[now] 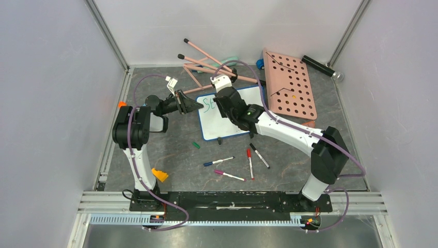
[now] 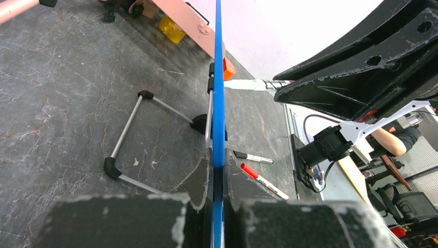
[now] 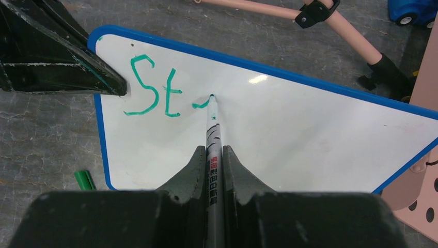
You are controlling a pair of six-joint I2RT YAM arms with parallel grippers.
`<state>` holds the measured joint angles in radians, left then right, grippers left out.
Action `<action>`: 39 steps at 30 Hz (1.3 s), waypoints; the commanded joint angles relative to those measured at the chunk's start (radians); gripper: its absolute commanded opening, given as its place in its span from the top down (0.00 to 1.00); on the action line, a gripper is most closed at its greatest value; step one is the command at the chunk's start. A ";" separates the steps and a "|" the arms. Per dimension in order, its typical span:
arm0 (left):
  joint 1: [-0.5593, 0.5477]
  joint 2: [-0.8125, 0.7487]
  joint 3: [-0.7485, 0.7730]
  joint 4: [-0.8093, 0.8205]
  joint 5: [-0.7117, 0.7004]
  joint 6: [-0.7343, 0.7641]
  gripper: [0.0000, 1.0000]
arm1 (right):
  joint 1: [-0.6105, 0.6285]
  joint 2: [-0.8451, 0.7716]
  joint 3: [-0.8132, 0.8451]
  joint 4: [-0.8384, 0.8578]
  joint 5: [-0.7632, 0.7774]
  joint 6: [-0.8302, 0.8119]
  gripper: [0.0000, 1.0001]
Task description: Write a sentence on the whiteboard
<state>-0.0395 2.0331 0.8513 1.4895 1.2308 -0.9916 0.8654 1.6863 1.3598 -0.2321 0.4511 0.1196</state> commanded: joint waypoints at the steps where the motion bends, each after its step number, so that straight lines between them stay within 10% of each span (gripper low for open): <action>1: -0.002 -0.048 0.000 0.068 0.027 0.030 0.98 | -0.009 0.027 0.059 0.014 0.013 -0.003 1.00; 39: -0.003 -0.050 0.000 0.068 0.027 0.030 0.98 | -0.011 -0.057 -0.039 -0.024 0.001 0.002 1.00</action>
<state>-0.0395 2.0331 0.8513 1.4891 1.2308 -0.9916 0.8635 1.6653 1.3106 -0.2577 0.3939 0.1204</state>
